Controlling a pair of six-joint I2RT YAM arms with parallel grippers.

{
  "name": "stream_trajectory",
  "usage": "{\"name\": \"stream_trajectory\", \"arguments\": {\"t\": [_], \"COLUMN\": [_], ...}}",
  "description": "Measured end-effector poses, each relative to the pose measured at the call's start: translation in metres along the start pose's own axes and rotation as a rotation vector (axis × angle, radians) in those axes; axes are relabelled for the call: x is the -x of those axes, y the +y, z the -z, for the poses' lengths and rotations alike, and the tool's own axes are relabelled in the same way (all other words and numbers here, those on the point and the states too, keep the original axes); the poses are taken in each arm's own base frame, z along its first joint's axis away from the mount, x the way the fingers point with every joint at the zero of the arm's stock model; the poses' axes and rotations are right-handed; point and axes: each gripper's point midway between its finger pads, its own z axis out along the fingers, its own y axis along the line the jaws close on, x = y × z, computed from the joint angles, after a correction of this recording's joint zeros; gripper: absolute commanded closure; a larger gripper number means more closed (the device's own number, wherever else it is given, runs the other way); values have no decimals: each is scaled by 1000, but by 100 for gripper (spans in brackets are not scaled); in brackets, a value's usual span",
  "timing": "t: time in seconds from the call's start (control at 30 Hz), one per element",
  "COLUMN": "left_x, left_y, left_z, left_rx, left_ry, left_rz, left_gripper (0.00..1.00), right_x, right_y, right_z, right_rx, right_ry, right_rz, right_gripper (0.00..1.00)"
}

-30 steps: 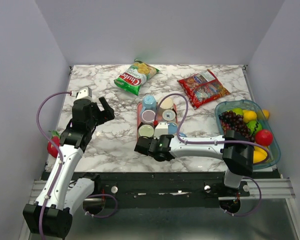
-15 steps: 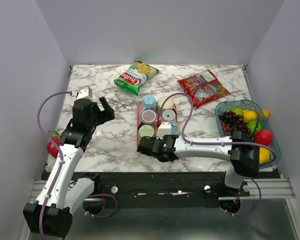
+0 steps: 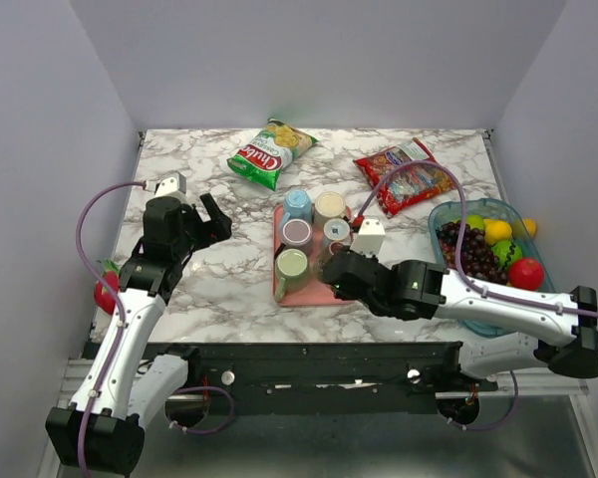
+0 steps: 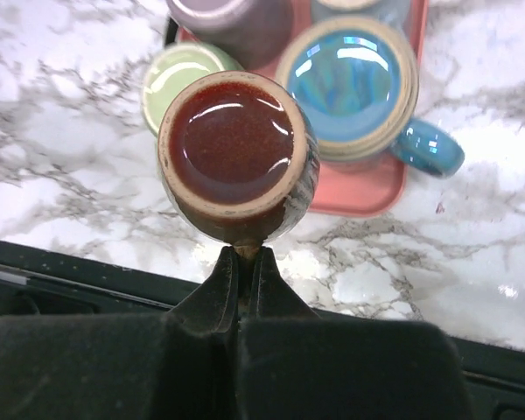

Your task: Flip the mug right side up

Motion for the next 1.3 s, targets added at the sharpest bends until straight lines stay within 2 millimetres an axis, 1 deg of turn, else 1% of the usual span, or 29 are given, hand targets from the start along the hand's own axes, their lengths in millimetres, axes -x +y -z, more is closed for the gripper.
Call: {"name": "stream_trajectory", "arguments": {"t": [0.07, 0.2, 0.3, 0.37, 0.43, 0.5, 0.67, 0.77, 0.93, 1.03, 1.13, 1.23, 1.3], "left_x": [1, 9, 18, 24, 27, 27, 22, 15, 3, -3, -2, 8, 15], "left_y": [-9, -34, -65, -89, -105, -116, -132, -142, -164, -186, -200, -210, -214], "left_z": [4, 18, 38, 56, 72, 85, 103, 108, 119, 138, 154, 159, 158], "left_rx": [-50, -185, -356, -499, -609, -686, -822, -903, -1047, -1148, -1216, -1239, -1245], "left_ry": [-1, -28, -58, -89, -108, -118, -113, -100, -65, -47, -64, -110, -137], "left_rz": [-1, -6, -11, -13, -14, -16, -1, 34, 97, 102, 109, 147, 176], "left_gripper": [1, 1, 1, 1, 1, 1, 1, 1, 1, 1, 1, 1, 5], "right_x": [16, 58, 88, 111, 130, 144, 165, 176, 192, 194, 195, 196, 195], "right_y": [3, 23, 34, 42, 49, 55, 66, 70, 81, 88, 97, 106, 110], "right_z": [9, 20, 26, 31, 37, 43, 69, 84, 97, 101, 107, 117, 120], "right_rx": [30, 108, 171, 219, 259, 298, 419, 495, 625, 703, 771, 841, 876], "right_ry": [-42, -151, -232, -286, -331, -371, -444, -481, -518, -523, -523, -526, -521], "right_rz": [18, 33, 21, 10, -4, -17, -52, -88, -141, -161, -173, -187, -192], "right_gripper": [99, 99, 99, 100, 99, 99, 99, 99, 99, 99, 99, 99, 100]}}
